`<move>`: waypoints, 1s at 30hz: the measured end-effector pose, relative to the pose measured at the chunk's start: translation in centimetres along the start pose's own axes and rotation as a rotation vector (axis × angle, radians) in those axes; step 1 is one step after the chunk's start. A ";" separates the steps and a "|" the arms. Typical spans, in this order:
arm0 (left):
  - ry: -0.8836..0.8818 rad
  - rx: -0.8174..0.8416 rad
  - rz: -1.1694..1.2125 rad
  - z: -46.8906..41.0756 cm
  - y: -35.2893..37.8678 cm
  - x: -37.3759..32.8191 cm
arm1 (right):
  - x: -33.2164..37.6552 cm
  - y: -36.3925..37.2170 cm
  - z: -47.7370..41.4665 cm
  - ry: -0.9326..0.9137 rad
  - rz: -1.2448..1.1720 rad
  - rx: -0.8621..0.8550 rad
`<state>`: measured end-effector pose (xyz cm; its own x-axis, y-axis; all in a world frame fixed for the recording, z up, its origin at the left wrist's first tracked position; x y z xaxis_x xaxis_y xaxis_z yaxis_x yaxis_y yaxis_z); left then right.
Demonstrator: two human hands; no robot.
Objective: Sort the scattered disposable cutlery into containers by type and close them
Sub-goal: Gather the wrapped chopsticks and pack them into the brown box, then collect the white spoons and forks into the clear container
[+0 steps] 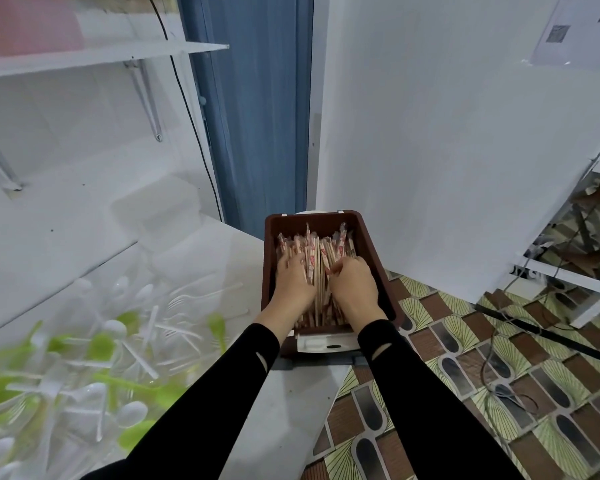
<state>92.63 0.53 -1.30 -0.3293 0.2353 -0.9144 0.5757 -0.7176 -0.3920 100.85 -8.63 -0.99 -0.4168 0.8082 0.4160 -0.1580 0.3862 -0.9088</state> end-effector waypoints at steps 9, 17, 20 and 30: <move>0.161 -0.147 -0.021 0.0 -0.7 -0.4 | 1.0 -0.7 0.4 -0.176 -0.249 -0.145; 0.165 -0.018 -0.051 -0.2 0.1 0.1 | 0.6 0.7 0.1 -0.146 0.091 0.027; 0.140 0.027 -0.130 -0.4 0.5 0.4 | 0.2 0.5 0.1 -0.055 0.135 0.011; 0.083 0.032 -0.165 -0.8 0.8 0.7 | 0.4 0.1 0.3 -0.038 0.173 -0.075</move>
<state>93.44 0.65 -2.31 -0.3531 0.4038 -0.8439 0.4945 -0.6852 -0.5348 100.41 -8.40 -0.88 -0.4657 0.8487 0.2506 -0.0139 0.2761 -0.9610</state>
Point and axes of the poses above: each hand's wrist, its own z-axis away from the middle knuckle, its own y-axis out of the palm, x = y × z, the point moved 4 cm from there along -z, towards the middle knuckle, and after that the axes turned 12 degrees about z, right-handed, at the moved point
